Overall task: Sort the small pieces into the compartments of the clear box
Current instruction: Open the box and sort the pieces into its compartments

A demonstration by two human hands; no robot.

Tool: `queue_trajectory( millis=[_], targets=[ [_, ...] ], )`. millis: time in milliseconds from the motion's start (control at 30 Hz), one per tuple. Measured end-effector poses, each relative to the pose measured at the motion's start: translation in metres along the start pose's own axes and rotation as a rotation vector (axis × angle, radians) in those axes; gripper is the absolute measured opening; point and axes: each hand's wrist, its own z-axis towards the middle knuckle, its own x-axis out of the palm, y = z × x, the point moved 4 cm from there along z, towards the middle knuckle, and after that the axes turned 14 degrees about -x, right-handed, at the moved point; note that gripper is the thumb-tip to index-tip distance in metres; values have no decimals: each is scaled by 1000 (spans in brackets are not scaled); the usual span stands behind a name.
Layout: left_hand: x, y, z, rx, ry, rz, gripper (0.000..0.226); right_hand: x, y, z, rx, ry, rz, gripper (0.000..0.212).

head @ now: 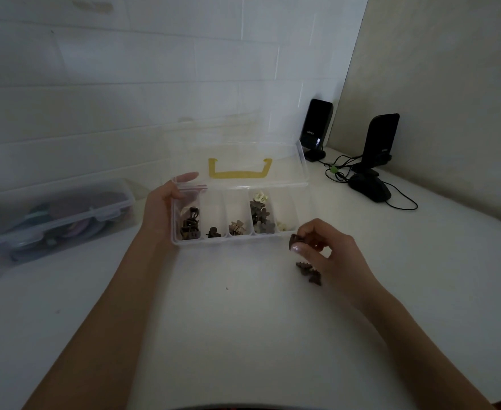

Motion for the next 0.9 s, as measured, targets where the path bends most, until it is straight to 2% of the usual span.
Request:
queue_trajectory(
  millis=[100, 267, 433, 567, 667, 767, 833, 900],
  targets=[
    [0, 0, 0, 8, 0, 6, 43, 2, 4, 9, -62, 5, -53, 9],
    [-1, 0, 2, 3, -1, 39, 43, 8, 15, 20, -112, 18, -13, 22],
    [-3, 1, 3, 4, -17, 27, 43, 35, 37, 50, -237, 57, 10, 17],
    [-5, 2, 3, -25, -19, 9, 46, 71, 62, 77, -389, 123, -79, 11],
    [-3, 4, 3, -50, 15, -60, 39, 92, 70, 90, -454, 161, -172, 12],
    [-3, 5, 4, -77, 34, -110, 36, 102, 68, 97, -452, 246, -343, 22],
    [-3, 5, 4, -77, 52, -120, 37, 97, 65, 95, -440, 243, -321, 24],
    [-3, 4, 5, -66, 35, -98, 41, 82, 62, 91, -420, 164, -229, 20]
  ],
)
